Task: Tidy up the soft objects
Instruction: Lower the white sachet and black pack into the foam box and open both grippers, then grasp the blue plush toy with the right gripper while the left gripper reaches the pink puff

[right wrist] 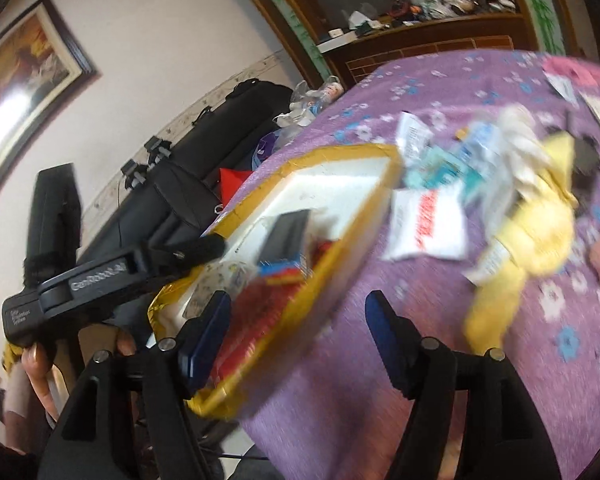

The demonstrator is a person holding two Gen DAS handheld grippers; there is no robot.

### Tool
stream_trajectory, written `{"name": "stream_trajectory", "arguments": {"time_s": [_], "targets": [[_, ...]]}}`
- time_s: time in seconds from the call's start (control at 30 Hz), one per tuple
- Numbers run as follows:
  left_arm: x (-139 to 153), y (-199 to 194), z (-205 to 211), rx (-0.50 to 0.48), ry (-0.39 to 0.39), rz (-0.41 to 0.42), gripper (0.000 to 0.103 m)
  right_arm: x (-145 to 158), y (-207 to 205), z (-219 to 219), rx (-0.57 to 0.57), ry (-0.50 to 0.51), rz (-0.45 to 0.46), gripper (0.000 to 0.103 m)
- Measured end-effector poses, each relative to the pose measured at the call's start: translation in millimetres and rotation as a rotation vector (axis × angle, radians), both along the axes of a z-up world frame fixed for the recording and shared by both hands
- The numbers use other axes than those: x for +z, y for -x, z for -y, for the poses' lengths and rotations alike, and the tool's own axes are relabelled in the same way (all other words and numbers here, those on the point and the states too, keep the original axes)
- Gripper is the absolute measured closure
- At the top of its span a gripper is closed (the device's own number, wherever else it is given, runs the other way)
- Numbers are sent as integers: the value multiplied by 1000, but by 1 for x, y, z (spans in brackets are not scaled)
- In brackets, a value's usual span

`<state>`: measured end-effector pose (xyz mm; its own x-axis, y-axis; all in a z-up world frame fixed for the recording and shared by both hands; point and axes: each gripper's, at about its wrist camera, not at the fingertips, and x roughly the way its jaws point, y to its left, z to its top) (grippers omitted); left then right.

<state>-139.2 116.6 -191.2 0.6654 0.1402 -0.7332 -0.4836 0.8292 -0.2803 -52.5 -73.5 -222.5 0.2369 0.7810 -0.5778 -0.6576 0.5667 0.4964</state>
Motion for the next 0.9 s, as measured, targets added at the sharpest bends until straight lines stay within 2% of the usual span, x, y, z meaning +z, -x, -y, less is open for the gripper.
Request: {"name": "stream_trajectory", "arguments": {"time_s": [0.2, 0.37, 0.53, 0.9], "targets": [[11, -14, 55, -104, -40, -4, 15, -9, -3, 39, -28, -12, -38, 34], [9, -30, 89, -173, -55, -23, 15, -11, -8, 62, -55, 10, -40, 34], [2, -43, 107, -214, -53, -55, 15, -16, -18, 80, -98, 32, -43, 34], [-13, -57, 123, -259, -36, -96, 15, -18, -32, 110, -136, 13, -48, 34]]}}
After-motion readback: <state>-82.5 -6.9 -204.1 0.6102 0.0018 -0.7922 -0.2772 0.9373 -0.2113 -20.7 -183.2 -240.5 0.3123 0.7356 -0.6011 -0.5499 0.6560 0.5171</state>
